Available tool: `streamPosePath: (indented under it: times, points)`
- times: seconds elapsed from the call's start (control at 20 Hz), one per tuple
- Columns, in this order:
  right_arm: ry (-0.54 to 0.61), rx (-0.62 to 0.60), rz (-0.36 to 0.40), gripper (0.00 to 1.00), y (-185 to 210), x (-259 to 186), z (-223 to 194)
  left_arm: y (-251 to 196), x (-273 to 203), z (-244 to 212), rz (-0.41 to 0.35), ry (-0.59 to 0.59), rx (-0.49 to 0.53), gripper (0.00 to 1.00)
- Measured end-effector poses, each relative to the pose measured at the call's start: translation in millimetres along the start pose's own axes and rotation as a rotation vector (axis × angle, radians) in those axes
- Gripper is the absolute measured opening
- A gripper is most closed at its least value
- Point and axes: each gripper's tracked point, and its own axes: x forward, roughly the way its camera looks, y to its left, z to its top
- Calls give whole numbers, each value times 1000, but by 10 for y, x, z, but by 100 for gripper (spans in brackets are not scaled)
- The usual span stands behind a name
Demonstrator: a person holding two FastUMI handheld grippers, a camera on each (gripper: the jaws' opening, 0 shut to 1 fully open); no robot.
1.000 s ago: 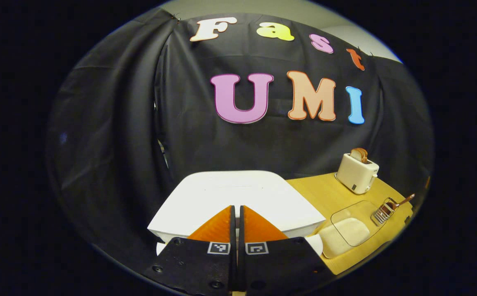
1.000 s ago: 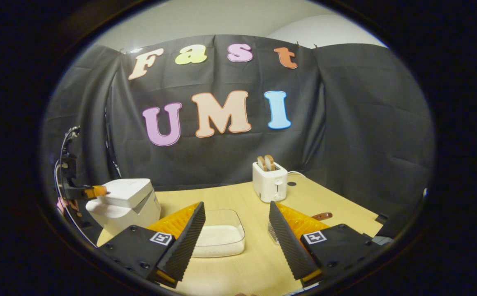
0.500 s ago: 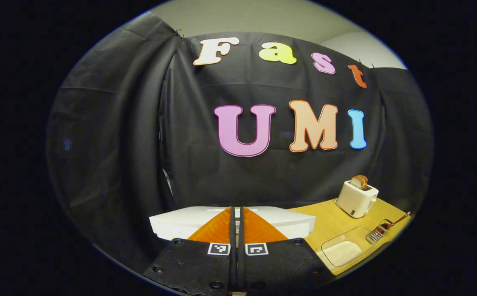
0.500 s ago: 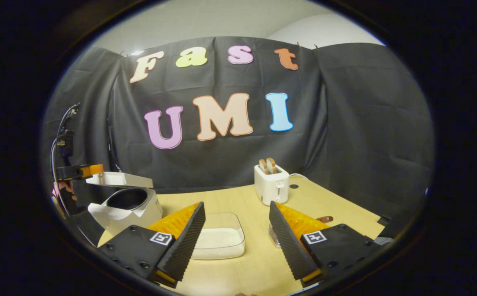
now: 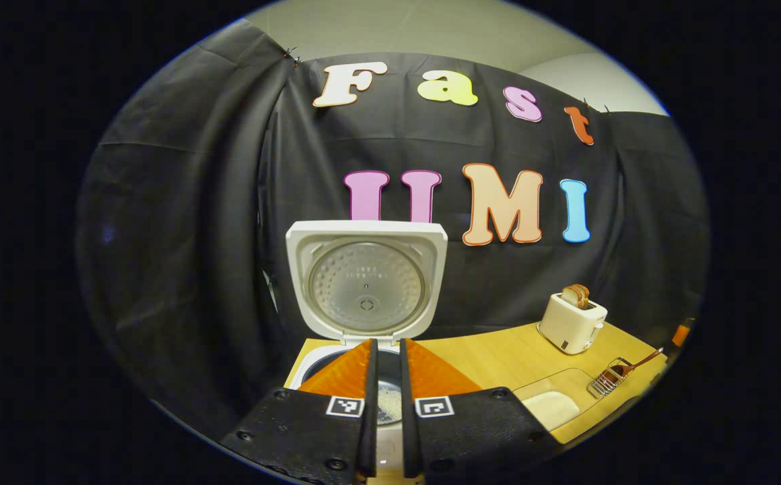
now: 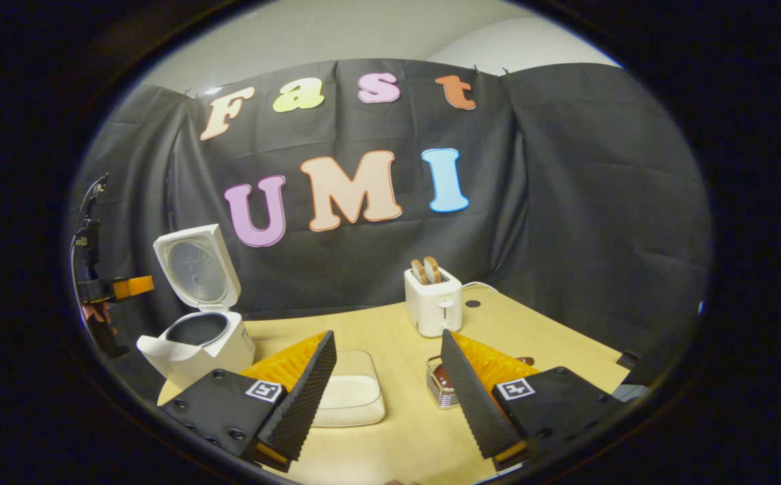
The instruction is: Close the left gripper, press the button to open the rice cooker; take a wooden spoon from the chopstick holder with the right hand, scoop a spoonful of rice and pour it into the rice cooker, then put the wooden spoon back into the chopstick holder.
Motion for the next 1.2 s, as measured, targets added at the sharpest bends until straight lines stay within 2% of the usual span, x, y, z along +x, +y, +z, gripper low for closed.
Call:
streamPosePath:
  times: [0.05,0.15,0.3,0.55,0.75,0.95,1.0,1.2]
  points:
    - [0,4,-10,98,-80,18,-32,-15,-33,-45,0,7,-5,17]
    - [4,15,-29,98,-231,57,-72,-34,-99,-99,3,15,-5,40]
    - [18,26,-57,98,-493,125,-191,1,-198,-130,42,19,15,98]
    - [50,20,-84,98,-895,183,-516,-32,-328,-108,91,2,22,94]
    - [75,63,-80,98,-1144,324,-921,-104,-411,-99,111,-5,10,94]
    - [91,100,-67,99,-1360,575,-1268,-103,-500,-146,154,9,-25,92]
    - [90,108,-62,99,-1414,655,-1322,-110,-520,-157,161,12,-36,94]
    - [74,141,-25,99,-1575,1014,-1464,-204,-599,-214,174,21,-88,94]
